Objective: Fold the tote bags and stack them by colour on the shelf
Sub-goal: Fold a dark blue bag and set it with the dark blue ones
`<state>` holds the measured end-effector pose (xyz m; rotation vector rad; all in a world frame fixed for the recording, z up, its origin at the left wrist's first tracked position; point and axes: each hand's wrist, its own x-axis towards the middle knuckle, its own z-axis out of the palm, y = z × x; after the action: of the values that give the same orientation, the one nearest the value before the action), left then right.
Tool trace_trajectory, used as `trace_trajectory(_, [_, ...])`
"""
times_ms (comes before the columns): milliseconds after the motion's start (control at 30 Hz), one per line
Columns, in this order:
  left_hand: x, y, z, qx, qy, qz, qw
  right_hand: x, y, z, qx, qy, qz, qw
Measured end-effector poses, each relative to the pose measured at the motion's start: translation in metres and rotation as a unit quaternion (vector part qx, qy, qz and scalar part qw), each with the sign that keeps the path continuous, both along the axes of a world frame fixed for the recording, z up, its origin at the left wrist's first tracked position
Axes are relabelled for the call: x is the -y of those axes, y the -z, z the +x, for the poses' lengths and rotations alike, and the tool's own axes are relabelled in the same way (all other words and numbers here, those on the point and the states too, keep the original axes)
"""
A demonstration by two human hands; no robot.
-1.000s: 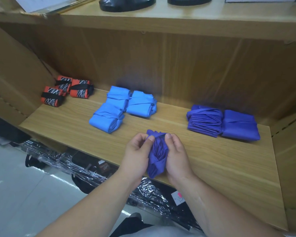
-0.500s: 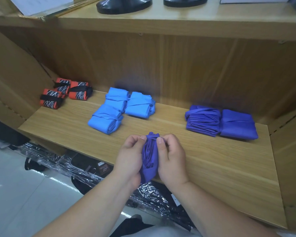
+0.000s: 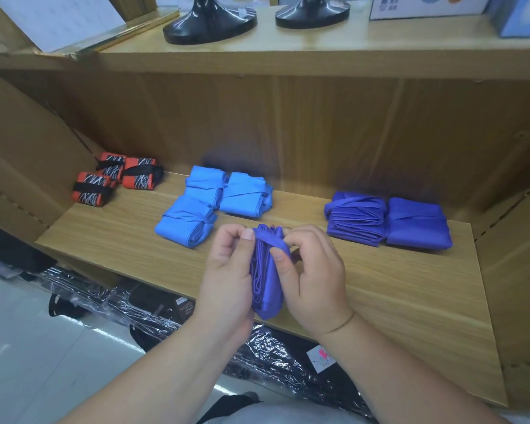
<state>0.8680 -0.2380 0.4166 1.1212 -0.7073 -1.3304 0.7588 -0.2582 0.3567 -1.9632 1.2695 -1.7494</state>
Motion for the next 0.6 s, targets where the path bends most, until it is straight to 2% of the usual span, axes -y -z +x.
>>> trace_trajectory(133, [0.003,-0.003,-0.001,-0.009,0.029,-0.018,0.999,-0.004,-0.003,0.001,0.017,0.006,0.031,0.999])
trace_trajectory(333, [0.003,0.003,-0.004,0.016,0.023,-0.005,1.0,0.001,-0.014,-0.002,-0.006,0.03,0.029,0.999])
trace_trajectory(467, [0.004,0.009,-0.011,0.088,-0.007,-0.021,0.996,0.007,-0.017,-0.003,-0.014,0.032,0.044,0.998])
trace_trajectory(600, [0.009,0.012,-0.008,0.153,-0.014,-0.049,0.987,0.007,-0.017,0.0,0.018,0.033,0.069,0.997])
